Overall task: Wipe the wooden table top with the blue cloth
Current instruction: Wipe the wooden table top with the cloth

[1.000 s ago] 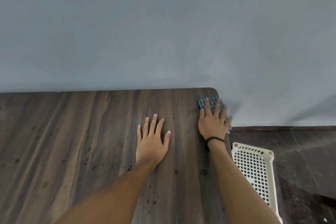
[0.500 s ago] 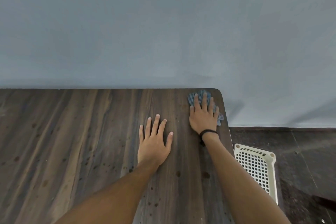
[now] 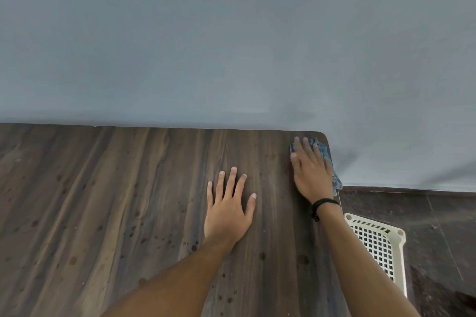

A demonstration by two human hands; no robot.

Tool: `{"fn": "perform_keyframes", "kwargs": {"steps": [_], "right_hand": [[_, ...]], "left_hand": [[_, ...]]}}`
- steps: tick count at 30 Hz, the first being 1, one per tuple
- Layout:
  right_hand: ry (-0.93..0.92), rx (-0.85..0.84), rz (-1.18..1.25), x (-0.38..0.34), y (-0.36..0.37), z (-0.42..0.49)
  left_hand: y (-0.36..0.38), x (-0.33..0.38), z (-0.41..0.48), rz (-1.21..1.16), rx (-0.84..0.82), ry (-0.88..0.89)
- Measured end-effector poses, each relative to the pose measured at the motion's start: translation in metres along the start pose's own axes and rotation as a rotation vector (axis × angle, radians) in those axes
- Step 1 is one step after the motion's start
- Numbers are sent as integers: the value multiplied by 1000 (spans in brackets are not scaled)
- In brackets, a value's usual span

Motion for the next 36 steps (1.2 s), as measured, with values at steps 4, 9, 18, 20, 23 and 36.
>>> {"fn": "perform_keyframes", "kwargs": {"steps": [4,9,18,20,23,36], "right_hand": [[295,84,135,40,-28,8],[352,76,-9,40,-29,11],[218,-154,43,24,-32,54],[164,-147,49,13,-38,60],[102,-178,64,1,-47,57],[191,-46,1015,-19,-132,53]], "left_hand": [[0,1,0,0,-19,5],[-1,0,0,-11,-19,3],[1,0,0,-4,-8,4],[2,-1,0,3,-14,3],[1,-1,0,-5,-11,0],[-1,0,-1,-6,9,2]]}}
Point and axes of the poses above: each hand's wrist, its own z-axis towards the middle knuckle, its own y-axis out of the palm, x = y × z, the point moved 8 cm from there along z, towards the middle knuckle, and after that the axes turned 1 degree about -x, right-handed, at the moved point
